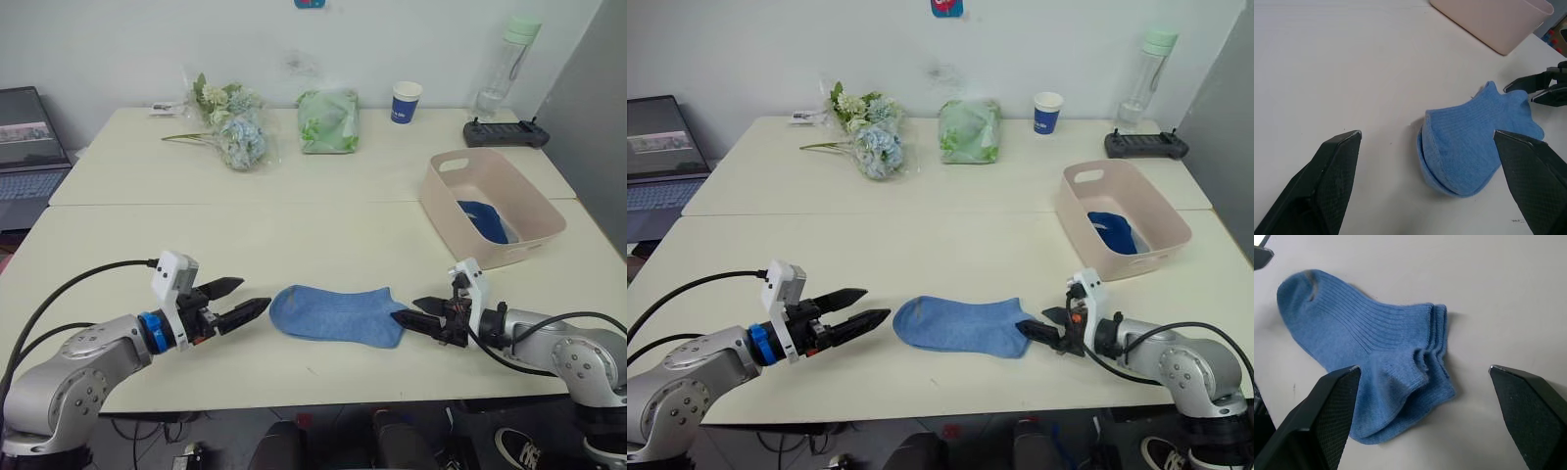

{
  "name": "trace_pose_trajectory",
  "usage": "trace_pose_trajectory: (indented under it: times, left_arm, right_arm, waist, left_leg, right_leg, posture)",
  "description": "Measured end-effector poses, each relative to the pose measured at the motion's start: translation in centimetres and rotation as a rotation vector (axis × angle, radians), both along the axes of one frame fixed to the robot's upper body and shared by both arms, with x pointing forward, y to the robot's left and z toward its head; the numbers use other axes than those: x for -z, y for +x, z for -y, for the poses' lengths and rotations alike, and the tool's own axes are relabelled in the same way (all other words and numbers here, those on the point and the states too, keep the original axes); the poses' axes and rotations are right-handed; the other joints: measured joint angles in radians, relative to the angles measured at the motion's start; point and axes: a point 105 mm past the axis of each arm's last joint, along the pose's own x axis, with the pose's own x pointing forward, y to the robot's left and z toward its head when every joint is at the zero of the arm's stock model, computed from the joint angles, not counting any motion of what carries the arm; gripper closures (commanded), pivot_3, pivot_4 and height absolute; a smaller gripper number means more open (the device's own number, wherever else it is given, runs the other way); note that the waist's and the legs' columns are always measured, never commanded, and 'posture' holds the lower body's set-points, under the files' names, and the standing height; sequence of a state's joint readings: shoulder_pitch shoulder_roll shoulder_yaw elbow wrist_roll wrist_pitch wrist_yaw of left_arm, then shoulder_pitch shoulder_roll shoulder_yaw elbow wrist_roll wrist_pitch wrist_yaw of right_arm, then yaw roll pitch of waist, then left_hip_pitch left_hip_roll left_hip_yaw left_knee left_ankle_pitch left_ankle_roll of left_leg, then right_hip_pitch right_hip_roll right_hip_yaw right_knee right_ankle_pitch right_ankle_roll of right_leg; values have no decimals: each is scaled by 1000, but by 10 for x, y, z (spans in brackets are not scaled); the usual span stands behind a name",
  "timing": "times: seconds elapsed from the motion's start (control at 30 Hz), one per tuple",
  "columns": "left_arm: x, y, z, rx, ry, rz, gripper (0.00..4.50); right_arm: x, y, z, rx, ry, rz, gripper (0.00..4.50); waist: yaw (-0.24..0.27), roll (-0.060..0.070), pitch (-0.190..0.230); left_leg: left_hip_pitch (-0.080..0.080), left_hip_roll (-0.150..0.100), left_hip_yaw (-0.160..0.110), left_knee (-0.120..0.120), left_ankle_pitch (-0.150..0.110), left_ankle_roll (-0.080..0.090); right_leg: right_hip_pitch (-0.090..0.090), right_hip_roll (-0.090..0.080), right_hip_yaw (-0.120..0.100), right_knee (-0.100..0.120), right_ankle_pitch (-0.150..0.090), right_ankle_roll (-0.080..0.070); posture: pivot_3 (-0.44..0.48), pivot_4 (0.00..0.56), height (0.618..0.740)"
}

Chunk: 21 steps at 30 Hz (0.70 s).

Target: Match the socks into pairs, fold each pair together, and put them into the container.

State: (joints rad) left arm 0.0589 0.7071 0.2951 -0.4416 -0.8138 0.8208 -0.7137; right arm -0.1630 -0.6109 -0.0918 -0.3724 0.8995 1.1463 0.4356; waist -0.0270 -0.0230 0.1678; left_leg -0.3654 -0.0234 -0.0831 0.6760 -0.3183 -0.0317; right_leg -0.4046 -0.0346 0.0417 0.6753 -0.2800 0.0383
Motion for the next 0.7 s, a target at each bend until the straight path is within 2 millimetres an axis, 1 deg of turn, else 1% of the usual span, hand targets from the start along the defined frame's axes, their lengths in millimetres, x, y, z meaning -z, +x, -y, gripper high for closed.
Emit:
trace_pose_trajectory:
  times: [0.07, 0.13, 0.2, 0.3, 0.4, 0.57, 0.6, 0.7]
  left_arm:
    - [5, -3, 3, 9, -1, -20, 10]
    - [5, -3, 3, 8, -1, -20, 10]
    - [5, -3, 3, 10, 1, -17, 0]
    - [3, -3, 4, 13, 3, -9, 0]
    - [3, -3, 4, 11, 3, -6, 0]
    - [2, -3, 5, 12, 4, -2, 0]
    - [2, -3, 5, 15, 4, -1, 0]
    - [-3, -1, 8, 35, -3, 18, 0]
  right_arm:
    - [0, -2, -1, 2, -15, -11, 0]
    - [0, -4, -3, -4, -21, -23, 0]
    - [1, -6, -6, -4, -10, -38, 385]
    - [3, -6, -6, 8, -11, -54, 1241]
    - [7, -6, -9, 8, 10, -83, 2371]
    - [12, -3, -6, 27, 23, -114, 4179]
    - [13, -3, -7, 26, 27, -122, 4479]
    - [13, 0, -2, 22, 42, -141, 4479]
  waist:
    - [0, 0, 0]
    - [0, 0, 0]
    - [0, 0, 0]
    - [0, 0, 0]
    - [0, 0, 0]
    - [-1, 0, 0]
    - [-1, 0, 0]
    - [-1, 0, 0]
  left_leg:
    - [0, 0, -1, 0, 0, 0]
    - [0, 0, -1, 0, 0, 0]
    - [0, 0, -1, 0, 0, 0]
    - [0, 0, -1, 0, 0, 0]
    - [0, 0, -1, 0, 0, 0]
    - [0, 0, -1, 0, 0, 0]
    - [0, 0, -1, 0, 0, 0]
    - [0, 0, 0, 0, 0, 0]
  right_leg:
    - [0, 0, -1, 0, 0, 0]
    - [0, 0, -1, 0, 0, 0]
    - [0, 0, -1, 0, 0, 0]
    - [0, 0, -1, 0, 0, 0]
    - [0, 0, -1, 0, 0, 0]
    - [0, 0, -1, 0, 0, 0]
    - [0, 0, -1, 0, 0, 0]
    - [0, 0, -1, 0, 0, 0]
  posture:
    - [0, 150, 740]
    - [0, 150, 740]
    - [0, 150, 740]
    - [0, 150, 740]
    - [0, 150, 740]
    - [0, 150, 740]
    - [0, 150, 740]
    - [0, 150, 740]
